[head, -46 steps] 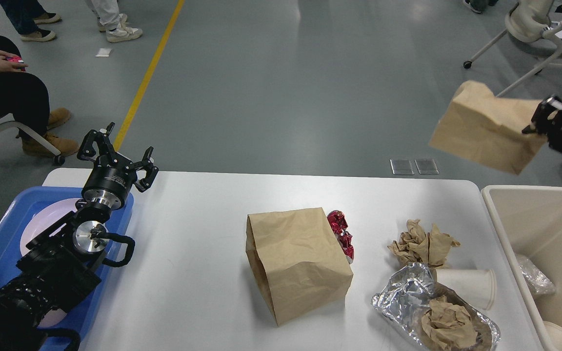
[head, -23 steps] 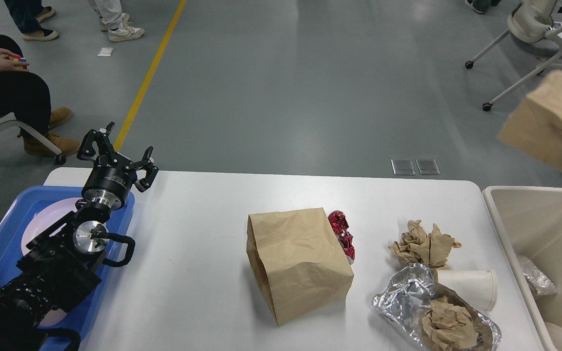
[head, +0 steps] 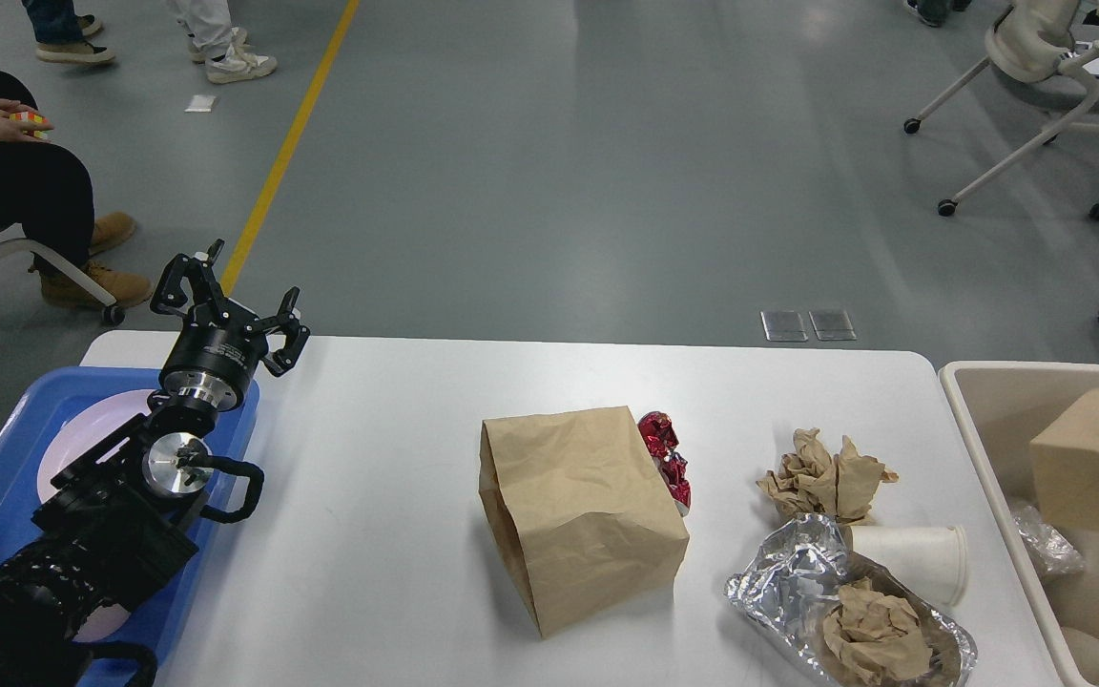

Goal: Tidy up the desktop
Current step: 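Lift the brown paper bag with the right gripper and drop it in the bin, then move the right gripper down onto the crumpled tissue paper and grasp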

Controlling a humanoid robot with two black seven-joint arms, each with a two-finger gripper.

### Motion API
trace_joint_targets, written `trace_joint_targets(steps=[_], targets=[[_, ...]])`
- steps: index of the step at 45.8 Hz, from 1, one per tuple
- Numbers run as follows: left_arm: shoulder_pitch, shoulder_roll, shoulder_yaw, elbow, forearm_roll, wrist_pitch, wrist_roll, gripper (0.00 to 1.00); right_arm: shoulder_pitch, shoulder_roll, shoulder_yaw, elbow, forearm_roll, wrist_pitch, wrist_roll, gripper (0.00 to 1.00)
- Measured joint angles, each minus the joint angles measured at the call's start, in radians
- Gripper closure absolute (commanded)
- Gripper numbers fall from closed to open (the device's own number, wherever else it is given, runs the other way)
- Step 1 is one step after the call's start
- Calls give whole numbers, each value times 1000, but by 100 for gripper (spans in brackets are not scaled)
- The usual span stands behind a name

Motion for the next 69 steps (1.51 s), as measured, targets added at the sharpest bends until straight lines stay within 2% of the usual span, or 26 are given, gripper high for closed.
trace_joint_targets(steps=[15,22,30,34,38,42,43,44,48,52,54,60,69], targets=[[0,0,0,0,0,0,0,3,39,82,-36,-3,-2,5,-1,0],[0,0,0,0,0,0,0,4,206,154,-201,60,-2,12,-2,0],[0,0,0,0,0,0,0,3,448,322,-402,185,-1,17,-2,0],[0,0,0,0,0,0,0,3,541,406,-456,242,-1,56,-2,0],[0,0,0,0,0,0,0,3,625,472,-475,291,-3,169,-1,0],[0,0,0,0,0,0,0,3,699,515,-475,327,-4,332,0,0],[0,0,0,0,0,0,0,3,721,523,-473,340,-4,385,1,0],[0,0,0,0,0,0,0,3,770,535,-467,373,-4,502,3,0],[0,0,0,0,0,0,0,3,846,542,-458,424,-3,657,5,0],[0,0,0,0,0,0,0,4,914,547,-454,462,-1,782,5,0],[0,0,0,0,0,0,0,3,929,548,-453,469,-1,811,5,0],[0,0,0,0,0,0,0,4,897,542,-453,465,-6,807,1,0],[0,0,0,0,0,0,0,4,682,539,-457,379,-12,672,-3,0]])
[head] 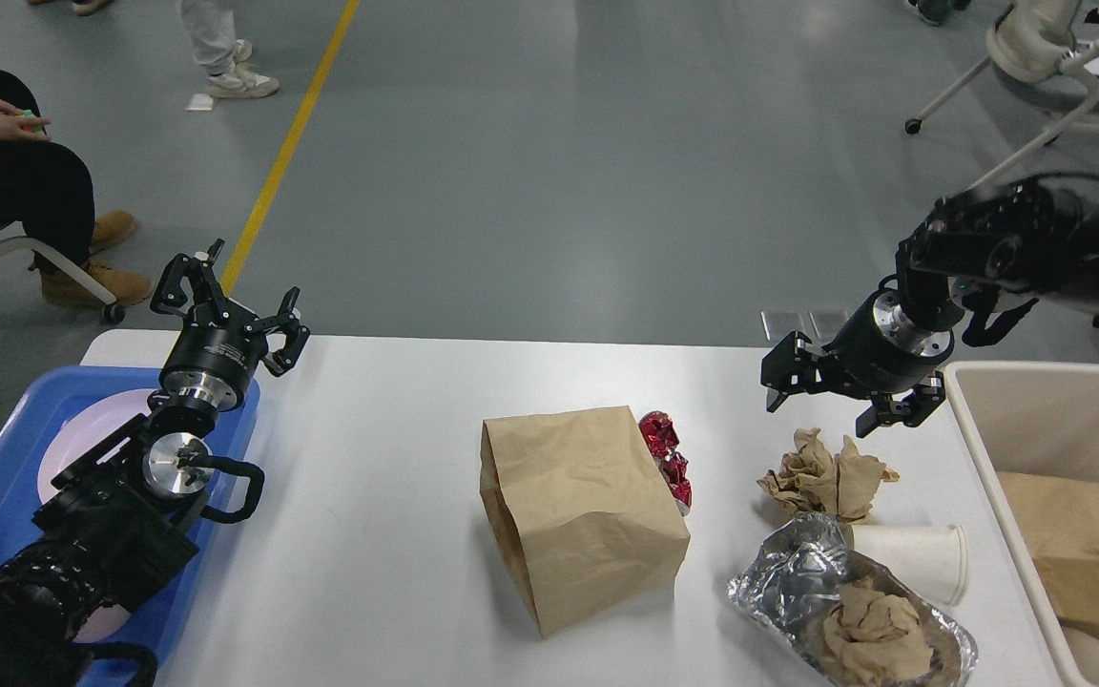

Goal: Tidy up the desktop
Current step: 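Move the right gripper down onto the crumpled tissue paper and grasp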

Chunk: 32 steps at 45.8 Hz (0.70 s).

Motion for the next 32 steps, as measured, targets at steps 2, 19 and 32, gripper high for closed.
trace_joint_targets(steps=[2,19,32], targets=[[0,0,0,0,0,0,0,3,-45,0,0,-17,0,-32,0,0],[0,0,0,0,0,0,0,3,-274,4,19,-123,3,-283,0,0],[0,0,0,0,0,0,0,3,-342,2,39,-129,7,-379,0,0]])
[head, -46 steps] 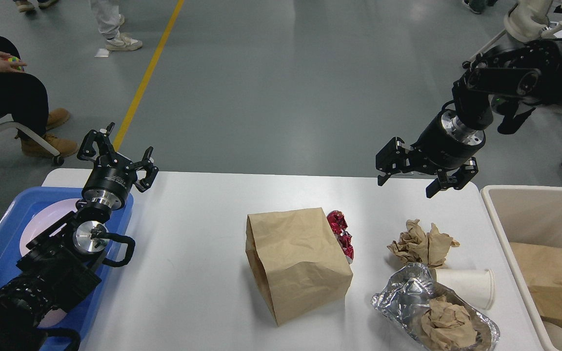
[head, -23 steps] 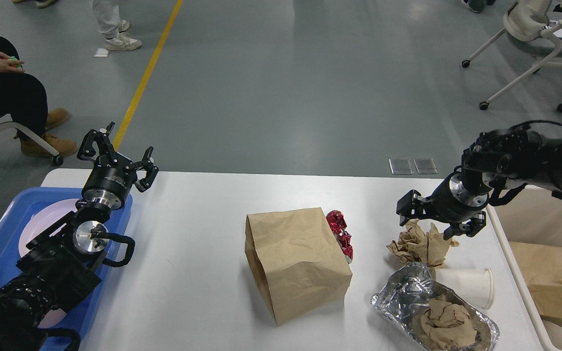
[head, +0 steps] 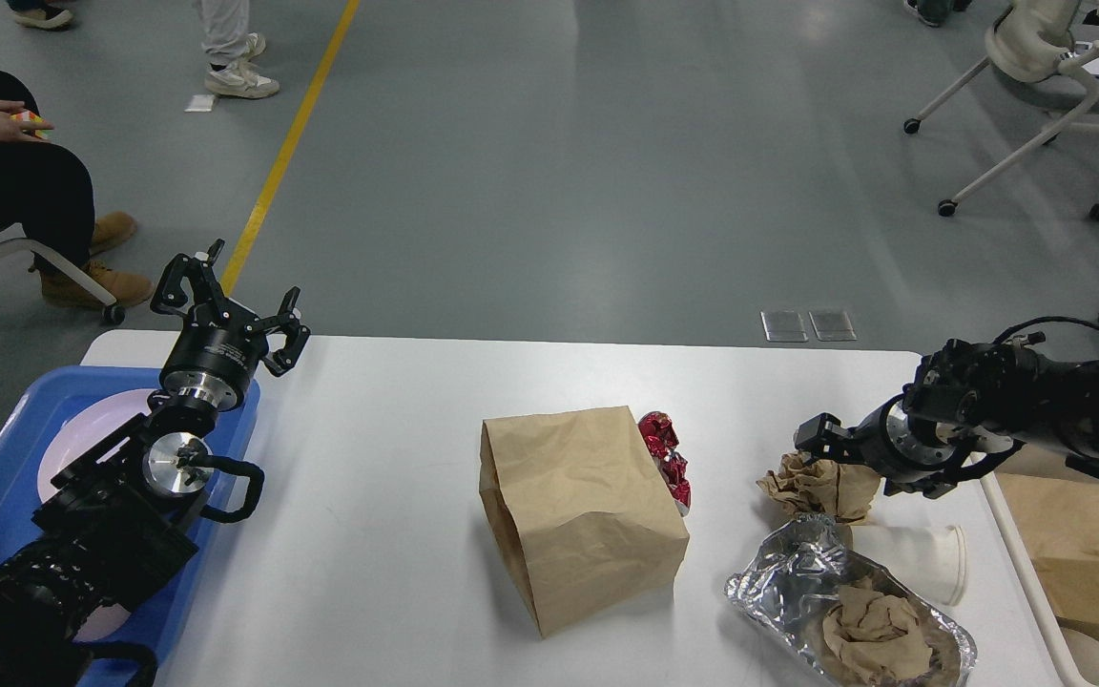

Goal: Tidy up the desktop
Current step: 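Move the right gripper down onto the crumpled tissue paper and grasp, then carry the crumpled tissue with the right gripper and drop it in the bin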

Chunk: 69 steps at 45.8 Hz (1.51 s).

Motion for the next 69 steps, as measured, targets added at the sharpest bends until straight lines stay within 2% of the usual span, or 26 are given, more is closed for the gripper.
trace_joint_targets(steps=[1,3,5,10,13,14,28,40,44,49,54,57,63,69], targets=[[0,0,0,0,0,0,0,3,-5,0,4,0,1,-10,0,1],[0,0,0,0,0,0,0,3,-13,2,15,0,2,-37,0,9],[0,0,0,0,0,0,0,3,-21,3,22,0,3,-64,0,26],[0,0,0,0,0,0,0,3,-41,6,28,6,3,-111,-1,78],[0,0,0,0,0,0,0,4,-45,6,28,13,2,-115,-2,98],[0,0,0,0,0,0,0,3,-45,6,28,16,1,-115,-3,100],[1,0,0,0,0,0,0,4,2,-19,28,52,3,-112,-32,100],[1,0,0,0,0,0,0,3,255,-147,21,205,3,-90,-34,100],[0,0,0,0,0,0,0,4,391,-202,13,269,3,-33,-33,100],[0,0,0,0,0,0,0,4,545,-252,1,302,5,94,-31,100],[0,0,0,0,0,0,0,3,647,-291,-7,305,5,215,-30,100],[0,0,0,0,0,0,0,3,668,-309,-10,303,5,244,-30,100],[0,0,0,0,0,0,0,4,616,-351,-35,274,4,194,-30,100],[0,0,0,0,0,0,0,4,401,-389,-46,180,3,3,-31,100]])
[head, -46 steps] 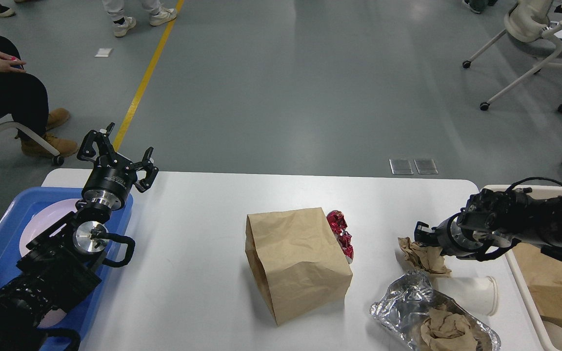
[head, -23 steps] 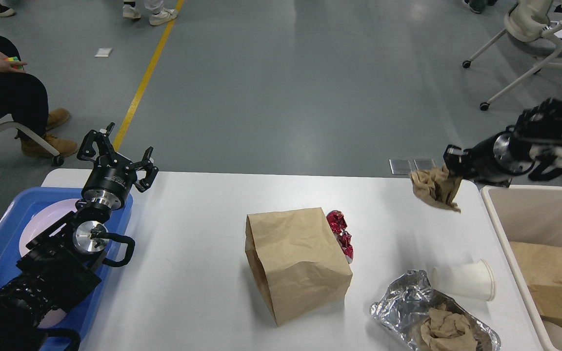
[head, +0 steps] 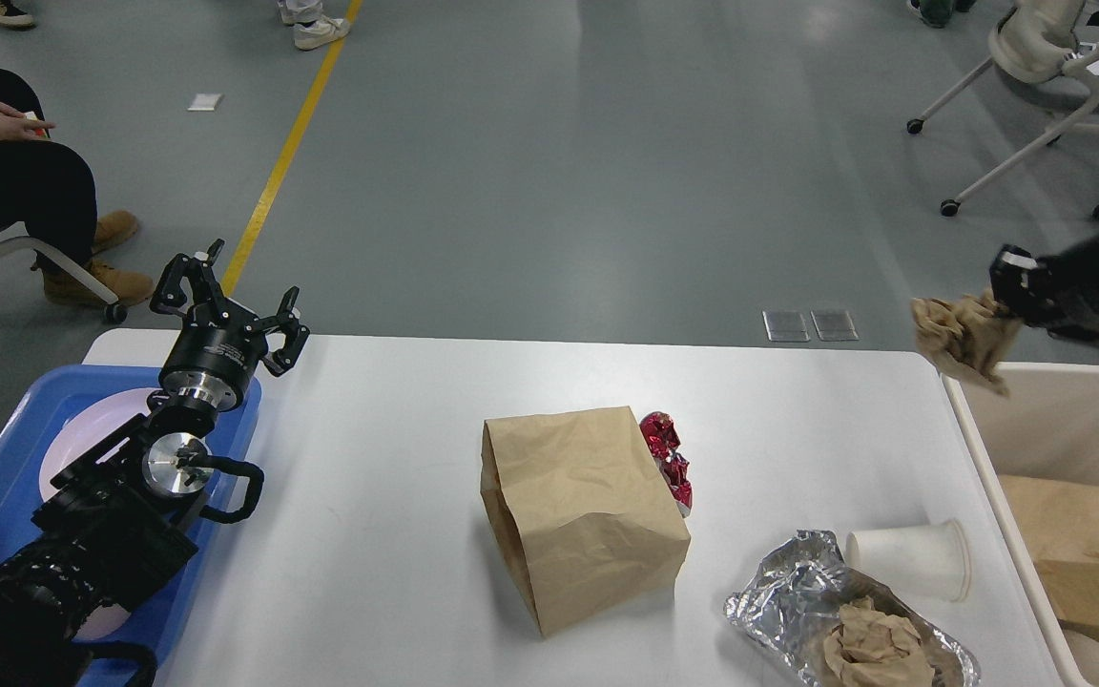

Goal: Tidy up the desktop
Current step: 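Carry the crumpled tissue with the right gripper and drop it in the bin, then lower the right gripper onto the white paper cup near the bin and grasp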

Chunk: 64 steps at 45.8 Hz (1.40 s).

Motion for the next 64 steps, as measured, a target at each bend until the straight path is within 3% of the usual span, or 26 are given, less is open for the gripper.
trace_joint_targets(steps=[5,7,10,11,22,35,52,59,64], targets=[[0,0,0,0,0,0,0,3,-208,-9,11,-99,1,-171,0,98],[0,0,0,0,0,0,0,3,-278,-10,19,-142,1,-214,0,73],[0,0,0,0,0,0,0,3,-388,-10,43,-221,1,-259,0,12],[0,0,0,0,0,0,0,3,-421,-10,54,-247,1,-268,0,0],[0,0,0,0,0,0,0,3,-731,4,261,-464,1,-311,3,0],[0,0,0,0,0,0,0,3,-752,14,291,-467,0,-304,3,0],[0,0,0,0,0,0,0,4,-269,-64,170,-133,59,-163,2,0],[0,0,0,0,0,0,0,3,-56,-2,31,-32,95,-63,1,0],[0,0,0,0,0,0,0,4,93,69,-65,40,98,86,1,0]])
